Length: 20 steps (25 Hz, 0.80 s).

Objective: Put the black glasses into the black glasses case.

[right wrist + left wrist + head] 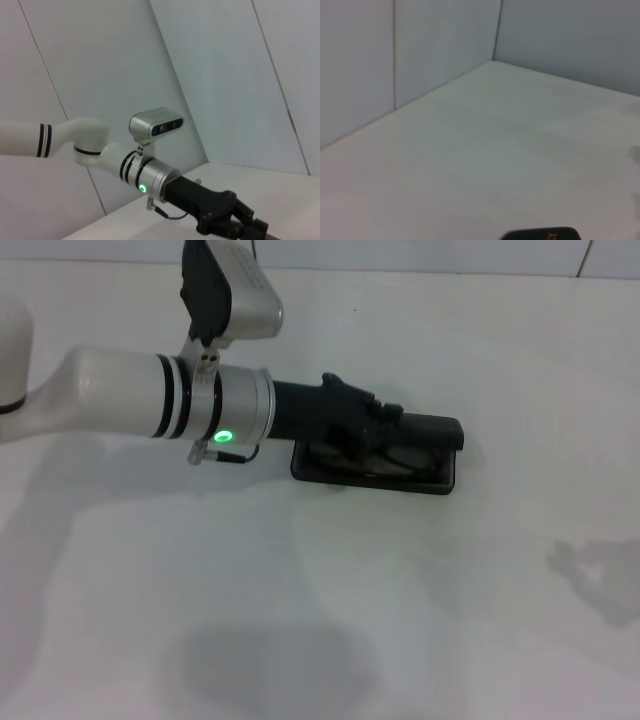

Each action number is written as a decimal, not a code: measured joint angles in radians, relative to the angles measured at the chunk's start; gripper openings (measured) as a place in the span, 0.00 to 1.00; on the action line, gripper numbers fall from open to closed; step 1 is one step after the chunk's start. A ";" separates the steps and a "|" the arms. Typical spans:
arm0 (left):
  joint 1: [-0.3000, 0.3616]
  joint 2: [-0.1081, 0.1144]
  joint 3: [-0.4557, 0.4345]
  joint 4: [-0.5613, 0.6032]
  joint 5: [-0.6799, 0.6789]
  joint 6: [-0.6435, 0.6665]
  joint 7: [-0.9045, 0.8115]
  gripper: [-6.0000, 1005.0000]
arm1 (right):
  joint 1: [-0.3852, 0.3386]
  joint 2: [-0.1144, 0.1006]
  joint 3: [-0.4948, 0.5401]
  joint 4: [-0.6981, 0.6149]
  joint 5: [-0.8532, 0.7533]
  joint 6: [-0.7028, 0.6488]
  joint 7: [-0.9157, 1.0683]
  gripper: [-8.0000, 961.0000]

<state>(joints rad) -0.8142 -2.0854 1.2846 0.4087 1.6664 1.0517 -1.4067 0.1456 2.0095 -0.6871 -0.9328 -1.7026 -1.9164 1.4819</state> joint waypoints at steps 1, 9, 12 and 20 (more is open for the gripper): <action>0.003 0.000 0.003 0.000 0.002 0.003 0.000 0.19 | 0.000 0.000 0.000 0.000 0.000 0.000 0.000 0.20; 0.033 -0.003 0.037 0.003 0.003 0.030 0.008 0.19 | 0.002 0.000 -0.005 0.002 0.002 -0.007 0.000 0.20; 0.055 -0.004 0.037 0.031 -0.001 0.081 0.015 0.19 | 0.003 0.000 -0.003 0.002 0.003 -0.013 0.000 0.21; 0.223 0.001 0.027 0.333 -0.129 0.358 -0.002 0.19 | 0.009 0.000 0.001 -0.007 0.007 -0.055 -0.010 0.21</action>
<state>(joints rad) -0.5911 -2.0839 1.3120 0.7418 1.5370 1.4094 -1.4086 0.1542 2.0096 -0.6863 -0.9400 -1.6959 -1.9710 1.4721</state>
